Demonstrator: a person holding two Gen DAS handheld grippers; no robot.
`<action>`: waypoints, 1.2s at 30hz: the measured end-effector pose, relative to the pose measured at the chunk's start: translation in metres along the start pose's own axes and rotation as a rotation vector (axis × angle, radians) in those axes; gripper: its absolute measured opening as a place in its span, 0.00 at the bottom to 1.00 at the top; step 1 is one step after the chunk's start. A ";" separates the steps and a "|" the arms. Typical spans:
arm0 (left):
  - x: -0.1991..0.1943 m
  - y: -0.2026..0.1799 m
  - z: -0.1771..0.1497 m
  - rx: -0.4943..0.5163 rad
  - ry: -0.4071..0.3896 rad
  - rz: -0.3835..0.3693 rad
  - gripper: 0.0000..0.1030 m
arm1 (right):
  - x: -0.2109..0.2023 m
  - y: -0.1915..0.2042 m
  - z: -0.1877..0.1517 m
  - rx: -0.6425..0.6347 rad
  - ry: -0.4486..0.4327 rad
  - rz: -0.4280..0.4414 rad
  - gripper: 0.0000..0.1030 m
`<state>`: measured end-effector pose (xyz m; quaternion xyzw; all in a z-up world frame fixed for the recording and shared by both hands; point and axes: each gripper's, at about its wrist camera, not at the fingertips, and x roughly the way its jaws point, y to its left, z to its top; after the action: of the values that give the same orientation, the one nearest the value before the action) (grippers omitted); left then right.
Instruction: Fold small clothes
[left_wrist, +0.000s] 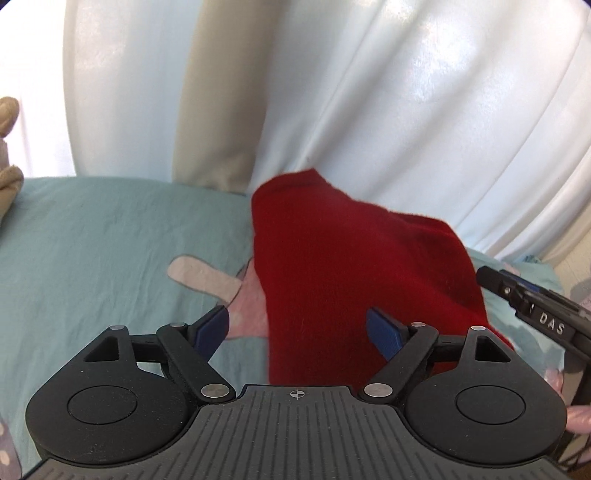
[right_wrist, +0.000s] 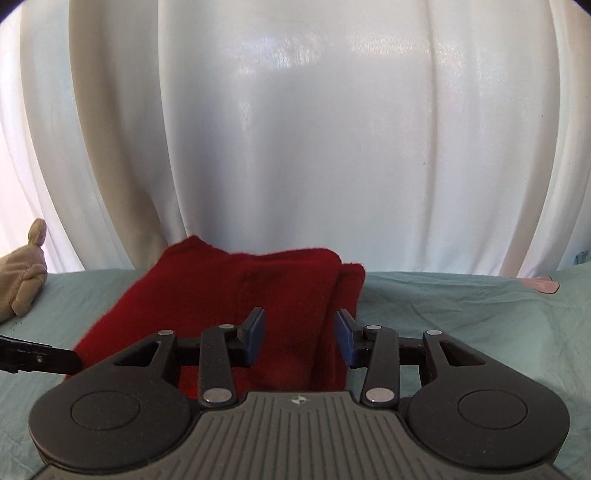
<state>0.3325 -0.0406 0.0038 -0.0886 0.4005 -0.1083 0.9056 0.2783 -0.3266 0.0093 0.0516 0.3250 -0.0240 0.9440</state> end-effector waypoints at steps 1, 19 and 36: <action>0.003 -0.005 0.004 -0.002 0.003 0.004 0.85 | 0.000 0.007 0.004 -0.004 0.001 0.026 0.40; 0.058 -0.021 -0.021 0.026 0.038 0.062 1.00 | 0.028 0.050 -0.047 -0.249 0.165 -0.003 0.40; -0.001 -0.005 -0.095 0.085 0.188 0.053 0.96 | -0.054 -0.040 -0.083 0.458 0.185 0.168 0.72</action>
<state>0.2606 -0.0518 -0.0572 -0.0289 0.4809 -0.1091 0.8695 0.1821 -0.3560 -0.0259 0.2927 0.3905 -0.0137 0.8727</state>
